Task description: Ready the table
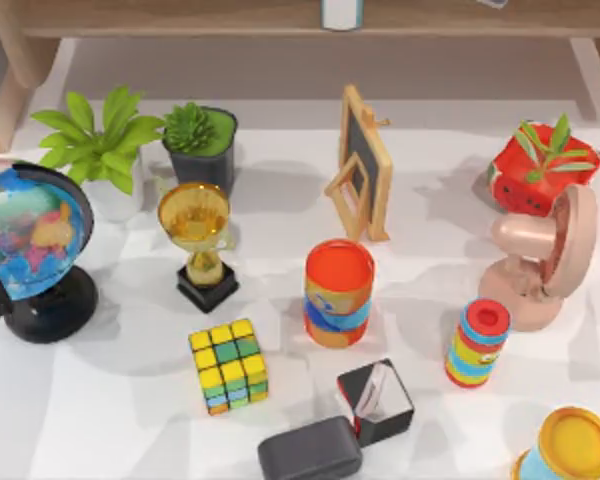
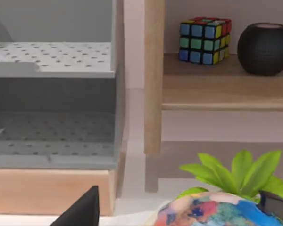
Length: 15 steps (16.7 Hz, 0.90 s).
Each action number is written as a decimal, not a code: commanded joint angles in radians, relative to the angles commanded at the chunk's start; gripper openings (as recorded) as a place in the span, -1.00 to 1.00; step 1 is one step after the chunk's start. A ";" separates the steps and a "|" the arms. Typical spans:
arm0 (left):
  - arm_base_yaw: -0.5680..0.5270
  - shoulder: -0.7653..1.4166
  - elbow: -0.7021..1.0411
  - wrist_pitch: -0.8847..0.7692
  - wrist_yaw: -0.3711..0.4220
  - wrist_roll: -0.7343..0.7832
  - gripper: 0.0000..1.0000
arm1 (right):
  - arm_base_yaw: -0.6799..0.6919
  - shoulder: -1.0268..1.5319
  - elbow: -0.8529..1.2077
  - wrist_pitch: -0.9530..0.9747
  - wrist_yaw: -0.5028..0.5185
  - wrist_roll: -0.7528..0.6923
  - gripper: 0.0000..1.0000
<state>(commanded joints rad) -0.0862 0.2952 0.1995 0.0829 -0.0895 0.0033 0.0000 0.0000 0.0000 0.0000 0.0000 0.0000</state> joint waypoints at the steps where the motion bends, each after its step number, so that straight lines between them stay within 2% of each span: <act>1: -0.018 0.054 0.039 0.017 -0.015 0.000 1.00 | 0.000 0.000 0.000 0.000 0.000 0.000 1.00; 15: -0.246 0.785 0.566 0.247 -0.236 0.003 1.00 | 0.000 0.000 0.000 0.000 0.000 0.000 1.00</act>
<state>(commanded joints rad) -0.3321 1.0802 0.7659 0.3302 -0.3251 0.0062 0.0000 0.0000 0.0000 0.0000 0.0000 0.0000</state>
